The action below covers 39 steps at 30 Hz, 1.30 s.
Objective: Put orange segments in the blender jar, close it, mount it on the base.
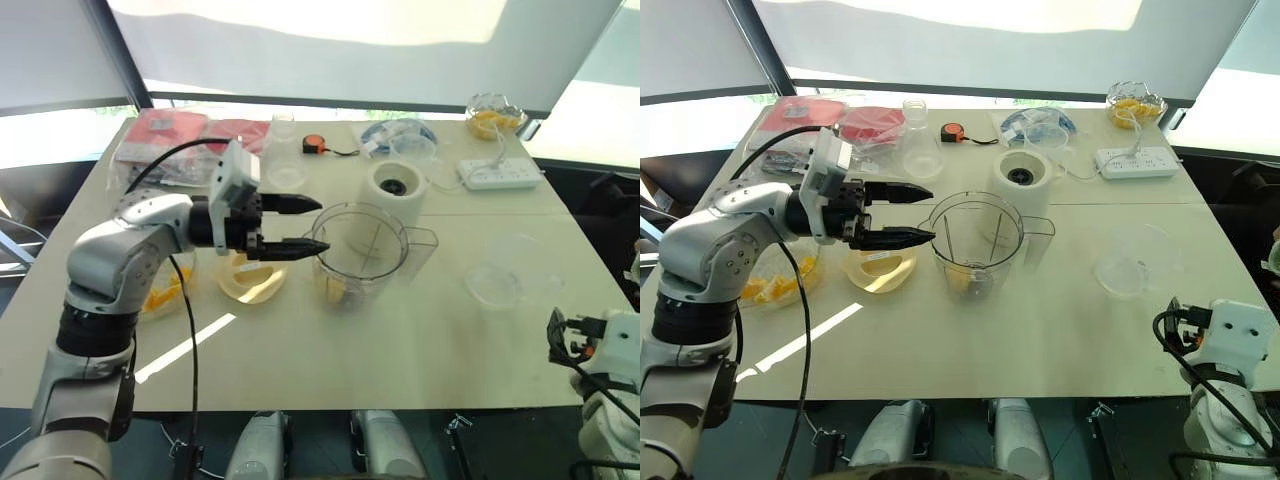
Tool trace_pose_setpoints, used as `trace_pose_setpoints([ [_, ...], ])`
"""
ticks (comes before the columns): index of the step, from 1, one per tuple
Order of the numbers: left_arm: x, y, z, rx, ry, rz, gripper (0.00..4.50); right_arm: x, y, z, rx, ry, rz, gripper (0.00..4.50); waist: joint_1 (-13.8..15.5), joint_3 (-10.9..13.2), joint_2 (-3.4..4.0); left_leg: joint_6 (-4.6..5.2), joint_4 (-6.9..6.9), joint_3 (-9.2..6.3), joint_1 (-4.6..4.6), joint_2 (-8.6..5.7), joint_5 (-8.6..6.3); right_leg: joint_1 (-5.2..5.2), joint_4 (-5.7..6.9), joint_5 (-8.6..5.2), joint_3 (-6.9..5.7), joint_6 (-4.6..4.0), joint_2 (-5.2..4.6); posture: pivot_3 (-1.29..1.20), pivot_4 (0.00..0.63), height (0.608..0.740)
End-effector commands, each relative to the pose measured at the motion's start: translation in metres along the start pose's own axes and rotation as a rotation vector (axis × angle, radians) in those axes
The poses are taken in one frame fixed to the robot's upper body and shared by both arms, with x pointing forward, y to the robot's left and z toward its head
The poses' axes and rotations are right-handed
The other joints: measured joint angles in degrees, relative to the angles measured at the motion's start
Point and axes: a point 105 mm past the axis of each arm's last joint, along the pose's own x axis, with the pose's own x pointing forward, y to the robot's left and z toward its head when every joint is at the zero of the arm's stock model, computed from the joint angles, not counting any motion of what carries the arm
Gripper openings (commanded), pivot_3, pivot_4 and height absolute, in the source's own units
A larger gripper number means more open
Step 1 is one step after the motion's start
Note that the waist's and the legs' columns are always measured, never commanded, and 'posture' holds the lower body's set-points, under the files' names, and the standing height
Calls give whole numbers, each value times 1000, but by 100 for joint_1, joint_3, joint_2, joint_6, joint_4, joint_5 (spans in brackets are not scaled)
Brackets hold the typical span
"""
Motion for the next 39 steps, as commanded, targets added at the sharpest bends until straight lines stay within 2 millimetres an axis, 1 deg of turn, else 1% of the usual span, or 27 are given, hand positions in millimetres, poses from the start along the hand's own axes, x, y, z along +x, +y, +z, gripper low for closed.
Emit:
trace_pose_setpoints([
  [1,0,-6,8,29,-12,-20,3460,11,-8,5,-28,-48,-23,3903,-2,0,1,0,0,1,0,0,0,0,0,0,1,0,0,0,150,740],
  [6,-3,-6,7,38,22,-17,3460,35,-6,-7,-32,-41,-10,3903,-15,1,10,0,0,6,4,-1,0,0,0,0,4,0,0,0,150,740],
  [9,-7,-5,4,46,57,-11,3460,43,-5,-10,-32,-43,8,3903,-12,2,18,0,-3,4,5,0,0,0,1,0,4,0,4,0,150,740],
  [14,-13,-3,3,51,78,-1,3460,45,0,-8,-21,-67,42,3903,-11,1,30,0,-4,4,4,0,0,0,0,0,5,0,3,0,150,740],
  [20,-13,2,0,59,87,27,3460,47,6,-4,-9,-97,59,3903,-12,1,32,0,-4,4,5,0,0,0,0,0,6,0,3,0,150,740],
  [24,-15,4,4,58,75,39,3460,49,8,-5,-5,-97,65,3903,-12,1,32,0,-4,4,5,0,0,0,0,0,6,0,3,0,150,740],
  [30,-16,5,3,60,79,49,3460,60,9,-9,-22,-92,76,3903,-14,3,36,0,-4,5,5,0,0,0,0,0,6,0,3,0,150,740],
  [34,-17,6,3,61,81,58,3460,68,7,-10,-46,-95,82,3903,-17,4,39,0,-4,6,5,-1,0,0,0,0,7,0,3,0,150,740],
  [39,-18,6,4,64,82,70,3460,78,4,-8,-56,-108,81,3903,-21,5,41,0,-4,6,5,-1,0,0,0,1,7,1,4,0,150,740],
])
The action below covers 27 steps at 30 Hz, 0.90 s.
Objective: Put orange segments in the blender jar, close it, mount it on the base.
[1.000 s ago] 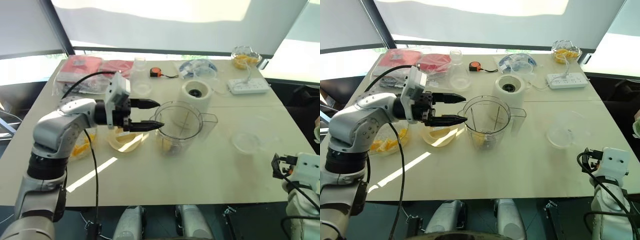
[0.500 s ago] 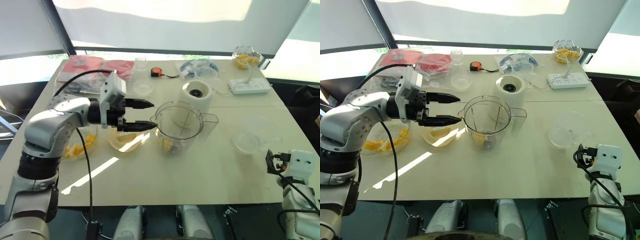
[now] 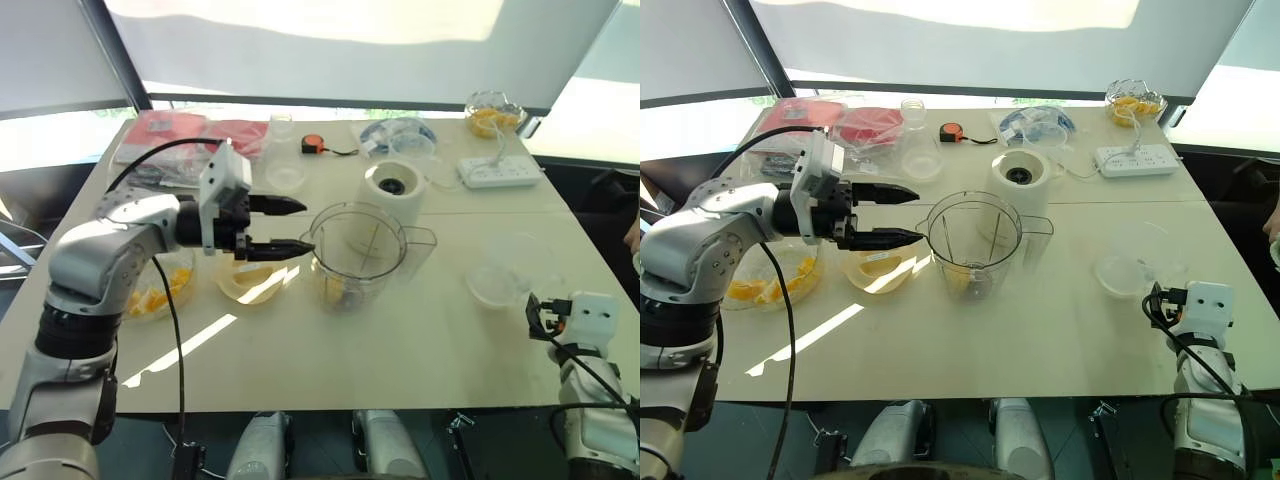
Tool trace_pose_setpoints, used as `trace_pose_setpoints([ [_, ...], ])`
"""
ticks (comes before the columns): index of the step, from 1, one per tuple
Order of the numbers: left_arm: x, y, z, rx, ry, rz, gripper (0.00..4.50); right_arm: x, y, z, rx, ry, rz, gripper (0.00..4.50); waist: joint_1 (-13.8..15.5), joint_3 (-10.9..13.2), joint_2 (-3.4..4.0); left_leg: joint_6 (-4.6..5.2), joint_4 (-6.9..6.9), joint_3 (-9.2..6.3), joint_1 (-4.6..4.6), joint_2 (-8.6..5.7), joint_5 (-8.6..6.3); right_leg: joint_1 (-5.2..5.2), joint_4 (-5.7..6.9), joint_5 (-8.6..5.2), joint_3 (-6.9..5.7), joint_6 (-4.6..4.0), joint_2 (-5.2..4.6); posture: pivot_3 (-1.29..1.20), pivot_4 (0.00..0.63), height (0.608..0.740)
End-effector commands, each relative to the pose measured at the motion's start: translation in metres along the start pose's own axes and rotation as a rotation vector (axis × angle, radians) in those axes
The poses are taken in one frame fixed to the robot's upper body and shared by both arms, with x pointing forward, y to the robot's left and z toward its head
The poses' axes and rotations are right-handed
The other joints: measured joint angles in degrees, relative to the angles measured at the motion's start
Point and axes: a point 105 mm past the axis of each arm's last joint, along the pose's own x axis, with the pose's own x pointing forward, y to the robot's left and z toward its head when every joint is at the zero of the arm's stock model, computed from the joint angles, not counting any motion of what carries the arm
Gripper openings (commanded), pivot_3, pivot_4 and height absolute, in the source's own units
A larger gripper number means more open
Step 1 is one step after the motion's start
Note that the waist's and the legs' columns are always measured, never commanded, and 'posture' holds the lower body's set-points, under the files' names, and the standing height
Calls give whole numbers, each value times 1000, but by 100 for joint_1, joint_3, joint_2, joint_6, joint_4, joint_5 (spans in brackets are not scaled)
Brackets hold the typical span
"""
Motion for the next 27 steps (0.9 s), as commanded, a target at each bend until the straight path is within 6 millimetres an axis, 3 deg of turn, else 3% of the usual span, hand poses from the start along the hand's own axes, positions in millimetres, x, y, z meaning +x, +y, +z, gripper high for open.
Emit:
trace_pose_setpoints([
  [1,-5,1,7,33,-7,18,3460,6,-5,13,-24,-54,-4,3903,-2,0,2,0,0,0,0,0,0,0,0,0,0,0,0,0,150,740],
  [13,-7,2,11,42,8,27,3460,33,-5,1,-5,-44,-44,3903,-21,1,3,0,0,3,1,0,0,0,0,1,2,0,0,0,150,740],
  [17,-10,-1,8,49,49,20,3524,39,-3,-1,2,-49,-43,2586,-27,1,3,0,0,4,2,0,0,1,-1,1,4,1,0,0,150,740],
  [22,-10,-3,7,46,49,19,3524,41,0,0,0,-64,-37,63,-6,1,3,0,0,4,2,-1,0,3,-1,1,5,1,-4,0,150,740],
  [27,-9,-4,7,44,44,22,3524,39,1,2,1,-75,-35,63,-20,2,4,0,0,5,6,-3,0,10,-5,1,5,1,-6,0,150,740],
])
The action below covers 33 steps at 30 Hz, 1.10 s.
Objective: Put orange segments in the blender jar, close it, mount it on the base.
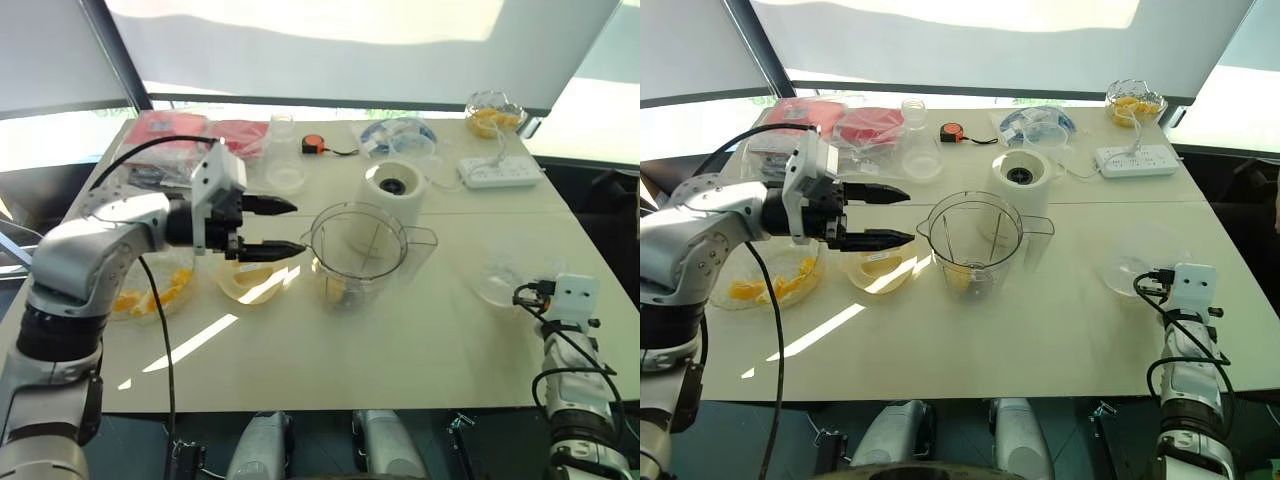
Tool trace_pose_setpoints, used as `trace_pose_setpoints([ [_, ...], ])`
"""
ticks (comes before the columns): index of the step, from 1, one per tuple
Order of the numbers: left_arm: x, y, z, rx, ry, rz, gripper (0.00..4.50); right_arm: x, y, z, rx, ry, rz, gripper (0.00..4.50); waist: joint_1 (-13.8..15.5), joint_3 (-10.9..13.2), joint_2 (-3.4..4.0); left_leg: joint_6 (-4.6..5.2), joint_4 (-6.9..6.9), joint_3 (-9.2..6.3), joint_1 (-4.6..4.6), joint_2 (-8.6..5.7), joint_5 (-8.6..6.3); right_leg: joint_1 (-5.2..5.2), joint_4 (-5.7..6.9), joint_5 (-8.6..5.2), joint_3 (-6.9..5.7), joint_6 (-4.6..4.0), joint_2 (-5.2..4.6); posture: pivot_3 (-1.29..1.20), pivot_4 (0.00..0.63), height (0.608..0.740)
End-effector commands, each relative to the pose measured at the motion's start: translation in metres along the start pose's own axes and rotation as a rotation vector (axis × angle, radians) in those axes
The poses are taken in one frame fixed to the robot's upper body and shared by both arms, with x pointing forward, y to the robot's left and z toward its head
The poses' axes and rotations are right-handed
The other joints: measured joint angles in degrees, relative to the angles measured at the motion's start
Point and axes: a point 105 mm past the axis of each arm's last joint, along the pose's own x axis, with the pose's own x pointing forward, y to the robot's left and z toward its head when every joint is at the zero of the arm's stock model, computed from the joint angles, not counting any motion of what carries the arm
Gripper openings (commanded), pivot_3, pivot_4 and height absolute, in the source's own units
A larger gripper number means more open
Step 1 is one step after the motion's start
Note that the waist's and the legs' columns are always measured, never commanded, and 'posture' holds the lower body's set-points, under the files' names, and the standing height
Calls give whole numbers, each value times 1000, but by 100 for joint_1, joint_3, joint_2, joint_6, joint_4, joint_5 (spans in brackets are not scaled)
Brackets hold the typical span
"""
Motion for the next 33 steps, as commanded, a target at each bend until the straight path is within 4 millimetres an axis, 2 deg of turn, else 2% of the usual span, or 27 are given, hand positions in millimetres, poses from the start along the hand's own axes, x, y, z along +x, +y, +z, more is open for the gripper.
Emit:
trace_pose_setpoints([
  [1,-2,-3,9,35,-20,-1,3524,-2,-9,7,-11,-26,-23,63,-3,0,0,0,0,0,1,0,0,0,0,0,0,0,0,0,150,740],
  [6,-1,-1,8,35,-22,4,3524,-3,-10,15,-9,-51,-35,63,-2,0,0,0,0,0,1,0,0,0,1,0,0,0,0,0,150,740],
  [9,-2,0,8,39,-21,5,3524,-2,-13,31,-38,-103,-47,63,-3,2,3,0,0,0,1,0,0,0,1,0,0,0,0,0,150,740],
  [14,-6,0,10,43,-14,-9,3524,2,-26,95,-93,-275,-103,63,-13,19,32,0,0,3,1,-1,0,-1,1,0,2,0,0,0,150,740],
  [15,-6,0,10,43,-13,-13,3524,3,-27,102,-100,-292,-110,63,-21,21,36,0,0,5,1,-1,0,-2,1,0,4,0,0,0,150,740],
  [17,-6,1,10,43,-14,-15,3524,3,-25,135,-127,-367,-101,63,-28,22,37,0,0,5,2,0,0,-3,2,0,4,1,3,0,150,740],
  [20,-6,4,12,47,-16,-10,3524,1,-15,185,-169,-477,-53,63,-20,24,40,0,-1,3,3,1,0,-5,5,2,4,3,11,0,150,740],
  [25,-7,6,12,58,2,-14,3524,-8,16,243,-334,-542,99,63,-6,25,40,1,-6,1,1,0,0,-8,2,4,2,7,15,0,150,740],
  [30,-8,6,15,61,-2,-7,3524,-27,48,274,-428,-612,281,63,18,26,39,2,-9,-2,-7,2,-1,-12,-2,6,-2,11,15,0,150,740],
  [33,-9,6,16,63,-1,-4,3524,-36,62,284,-477,-639,338,63,28,27,38,2,-9,-2,-15,3,-1,-18,-4,5,-2,11,10,0,150,740],
])
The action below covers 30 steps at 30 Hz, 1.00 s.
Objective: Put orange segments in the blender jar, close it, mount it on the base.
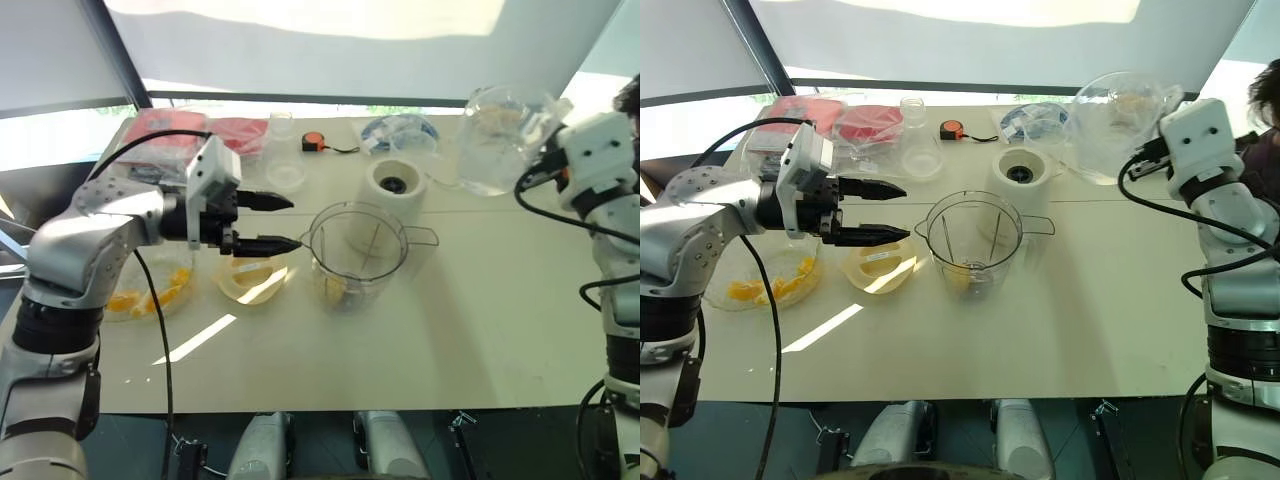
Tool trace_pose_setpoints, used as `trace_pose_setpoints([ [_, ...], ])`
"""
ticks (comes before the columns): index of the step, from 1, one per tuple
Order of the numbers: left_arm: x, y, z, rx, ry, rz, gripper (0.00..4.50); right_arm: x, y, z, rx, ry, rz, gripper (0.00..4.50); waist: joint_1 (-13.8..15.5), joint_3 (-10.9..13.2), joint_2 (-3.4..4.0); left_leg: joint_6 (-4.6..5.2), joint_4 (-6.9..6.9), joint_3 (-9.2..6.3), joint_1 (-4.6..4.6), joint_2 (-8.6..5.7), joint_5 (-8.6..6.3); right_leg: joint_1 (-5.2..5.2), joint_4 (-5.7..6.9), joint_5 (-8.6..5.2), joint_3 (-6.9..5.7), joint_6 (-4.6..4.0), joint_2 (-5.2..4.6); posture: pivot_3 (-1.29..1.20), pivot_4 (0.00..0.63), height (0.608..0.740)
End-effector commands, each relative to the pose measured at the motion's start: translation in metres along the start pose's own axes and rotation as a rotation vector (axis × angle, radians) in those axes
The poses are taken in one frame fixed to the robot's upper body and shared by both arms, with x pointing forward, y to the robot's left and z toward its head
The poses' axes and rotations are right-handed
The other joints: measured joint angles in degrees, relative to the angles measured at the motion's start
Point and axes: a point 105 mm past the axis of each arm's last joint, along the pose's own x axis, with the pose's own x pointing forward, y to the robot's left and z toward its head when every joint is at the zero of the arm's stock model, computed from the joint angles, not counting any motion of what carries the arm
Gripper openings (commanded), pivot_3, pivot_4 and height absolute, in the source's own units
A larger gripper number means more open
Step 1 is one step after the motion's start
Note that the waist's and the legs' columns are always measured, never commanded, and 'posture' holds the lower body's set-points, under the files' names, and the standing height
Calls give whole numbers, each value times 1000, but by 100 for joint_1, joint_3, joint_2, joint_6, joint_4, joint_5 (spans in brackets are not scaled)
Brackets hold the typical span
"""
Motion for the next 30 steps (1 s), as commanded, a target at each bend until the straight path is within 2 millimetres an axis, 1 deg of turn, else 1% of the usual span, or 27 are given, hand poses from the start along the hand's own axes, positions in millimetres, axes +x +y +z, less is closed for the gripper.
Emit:
trace_pose_setpoints([
  [1,-5,1,12,54,-1,16,3524,1,-3,40,-80,-109,36,63,-1,0,0,0,0,0,-1,0,0,-1,-1,0,0,0,-2,0,150,740],
  [3,-6,1,12,48,-1,22,3524,1,5,49,-136,-132,81,63,-4,0,-1,0,0,2,-3,-1,0,-2,-2,0,0,0,-3,0,150,740],
  [6,-8,3,9,29,-4,37,3524,1,19,58,-212,-148,149,63,-1,1,-2,0,0,0,-6,-1,0,-5,-2,-1,-3,0,-4,0,150,740],
  [8,-9,5,6,18,0,50,3524,2,22,65,-233,-173,167,63,-3,2,-3,0,0,0,-6,-1,0,-5,-2,0,-4,0,-3,0,150,740],
  [11,-9,6,2,3,2,58,3524,2,27,75,-380,-212,202,63,-5,4,-3,0,0,1,-6,-1,0,-6,-2,-2,-3,-2,-4,0,150,740],
  [13,-8,6,0,1,4,59,3524,1,30,79,-424,-233,210,63,-5,5,-3,0,0,2,-6,-1,0,-7,-2,-2,-3,-2,-4,0,150,740],
  [20,-5,7,3,6,-14,64,3524,3,35,83,-525,-266,212,63,0,7,-7,-1,0,1,-7,-1,0,-7,-2,-2,-4,-2,-4,0,150,740],
  [27,-3,7,2,12,-14,65,3524,5,40,93,-709,-337,197,63,-5,7,-6,-1,0,2,-7,-2,0,-8,-1,-1,-4,-2,-5,0,150,740],
  [30,-3,6,1,17,-9,66,3524,6,41,94,-745,-351,197,63,-7,7,-7,-1,0,2,-7,-2,0,-8,-1,-1,-4,-2,-4,0,150,740],
])
